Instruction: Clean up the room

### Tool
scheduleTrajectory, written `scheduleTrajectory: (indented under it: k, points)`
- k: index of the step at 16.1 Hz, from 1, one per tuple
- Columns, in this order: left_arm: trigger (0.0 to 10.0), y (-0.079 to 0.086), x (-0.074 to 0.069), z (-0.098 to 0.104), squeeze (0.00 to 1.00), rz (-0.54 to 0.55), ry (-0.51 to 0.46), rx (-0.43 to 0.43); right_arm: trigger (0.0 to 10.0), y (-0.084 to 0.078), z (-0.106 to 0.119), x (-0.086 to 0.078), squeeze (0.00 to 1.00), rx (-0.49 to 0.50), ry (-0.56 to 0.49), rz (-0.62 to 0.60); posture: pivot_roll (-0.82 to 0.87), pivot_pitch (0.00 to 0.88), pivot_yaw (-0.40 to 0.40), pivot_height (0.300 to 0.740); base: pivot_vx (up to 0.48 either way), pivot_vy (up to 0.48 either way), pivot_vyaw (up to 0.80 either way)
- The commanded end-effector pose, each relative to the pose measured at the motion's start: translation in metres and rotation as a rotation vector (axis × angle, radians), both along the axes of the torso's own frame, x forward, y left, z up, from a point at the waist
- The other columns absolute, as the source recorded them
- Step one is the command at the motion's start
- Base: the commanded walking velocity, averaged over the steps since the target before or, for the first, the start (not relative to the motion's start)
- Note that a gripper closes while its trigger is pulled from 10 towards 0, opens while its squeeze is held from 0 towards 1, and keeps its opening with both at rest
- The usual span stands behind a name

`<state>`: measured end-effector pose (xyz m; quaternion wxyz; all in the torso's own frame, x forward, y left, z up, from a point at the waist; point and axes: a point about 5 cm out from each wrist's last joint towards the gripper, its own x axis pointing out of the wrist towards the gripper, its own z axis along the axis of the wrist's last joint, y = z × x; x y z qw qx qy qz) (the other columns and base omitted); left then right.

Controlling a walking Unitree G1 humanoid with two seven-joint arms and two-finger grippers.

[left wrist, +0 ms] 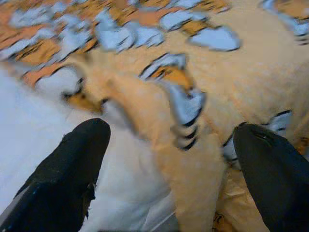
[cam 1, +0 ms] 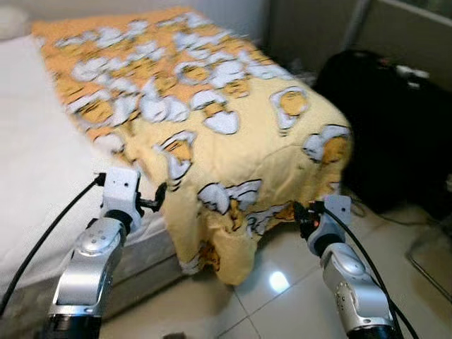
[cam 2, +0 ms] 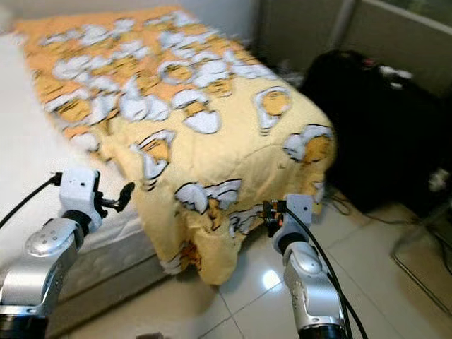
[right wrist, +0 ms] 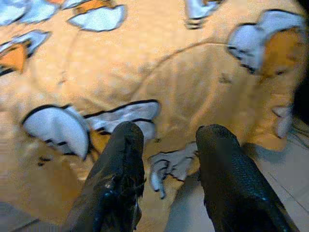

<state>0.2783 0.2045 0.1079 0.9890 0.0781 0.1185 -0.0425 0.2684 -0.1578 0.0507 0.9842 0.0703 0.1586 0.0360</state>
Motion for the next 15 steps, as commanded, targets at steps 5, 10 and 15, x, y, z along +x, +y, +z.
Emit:
scheduleTrajectory:
  k: [5, 10, 15]
  points:
    - [10.0, 0.004, 0.002, -0.001, 0.00, 0.026, 0.004, -0.015, 10.0, 0.007, 0.009, 0.005, 0.00, -0.033, -0.046, 0.065, 0.02, 0.000, -0.031, 0.740, 0.148, 0.000, 0.80]
    - [10.0, 0.004, 0.004, -0.001, 0.00, 0.021, 0.004, -0.037, 10.0, 0.005, 0.013, 0.010, 0.00, 0.003, -0.068, 0.048, 0.02, 0.000, -0.027, 0.740, 0.263, 0.000, 0.00]
    - [10.0, 0.007, 0.005, 0.000, 0.00, 0.030, 0.000, -0.043, 10.0, 0.007, 0.016, 0.013, 0.00, 0.014, -0.082, 0.054, 0.01, 0.000, -0.028, 0.740, 0.286, 0.000, 0.00]
